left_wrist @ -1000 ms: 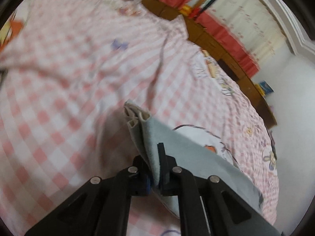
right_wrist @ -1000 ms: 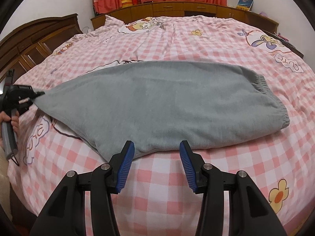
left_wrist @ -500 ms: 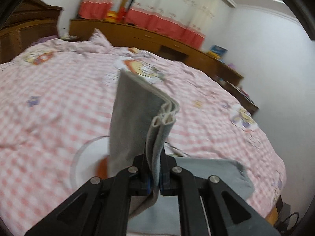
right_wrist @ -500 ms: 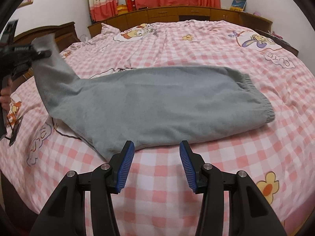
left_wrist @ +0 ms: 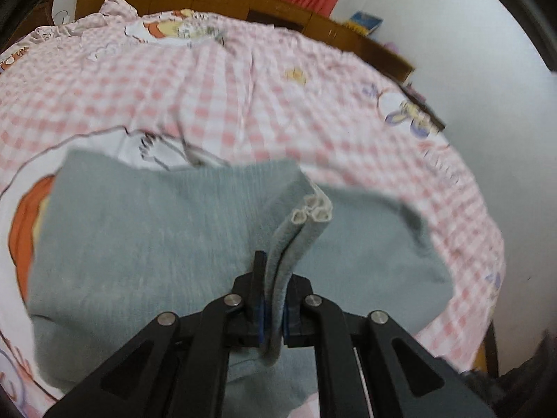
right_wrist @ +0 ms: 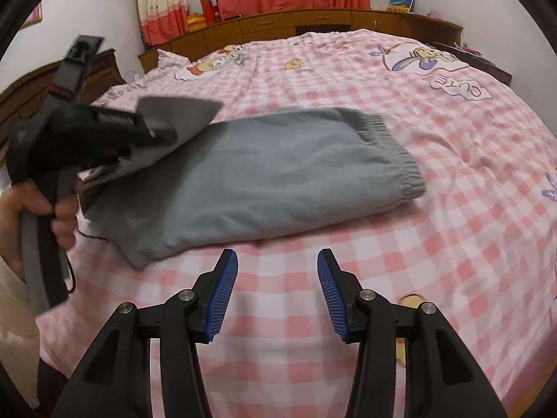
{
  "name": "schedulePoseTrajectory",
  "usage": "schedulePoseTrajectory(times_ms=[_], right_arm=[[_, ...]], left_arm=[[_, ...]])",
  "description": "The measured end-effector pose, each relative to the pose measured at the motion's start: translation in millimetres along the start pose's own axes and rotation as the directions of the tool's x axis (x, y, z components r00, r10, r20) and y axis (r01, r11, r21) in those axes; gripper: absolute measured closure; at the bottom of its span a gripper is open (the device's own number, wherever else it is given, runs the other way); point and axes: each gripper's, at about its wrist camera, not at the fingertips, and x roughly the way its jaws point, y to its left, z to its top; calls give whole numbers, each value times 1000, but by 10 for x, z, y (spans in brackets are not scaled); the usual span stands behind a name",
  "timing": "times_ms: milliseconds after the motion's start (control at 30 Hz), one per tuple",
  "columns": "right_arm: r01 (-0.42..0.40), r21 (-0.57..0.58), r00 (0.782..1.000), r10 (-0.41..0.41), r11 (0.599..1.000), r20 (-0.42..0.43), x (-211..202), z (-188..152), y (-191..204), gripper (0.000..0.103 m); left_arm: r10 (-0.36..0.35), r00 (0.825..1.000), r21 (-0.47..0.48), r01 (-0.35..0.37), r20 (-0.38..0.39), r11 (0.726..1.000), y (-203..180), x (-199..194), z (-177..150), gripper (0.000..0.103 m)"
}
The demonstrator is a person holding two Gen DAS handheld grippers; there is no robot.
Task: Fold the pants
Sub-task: 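Lift the bundle end with the left gripper and fold it over onto the pants, then release the folded end and press it flat with the left gripper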
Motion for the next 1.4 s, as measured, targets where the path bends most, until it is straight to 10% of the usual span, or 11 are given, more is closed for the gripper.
schedulePoseTrajectory(times_ms=[267,867,1400], right_arm=[[-27,68,1000,27,997,7,69,42,-211,54],[-75,17,997,75,997,13,65,135,55,54],[-183,-10,976,181,983,-124,670,844,318,54]], left_arm=[[22,999,84,-20,-23,996,-155,-50,-213,57],[253,964,-71,-248,75,966,795,-1068,-672,50],[230,967,-215,-203,111,955,1144,-845,-637,51]])
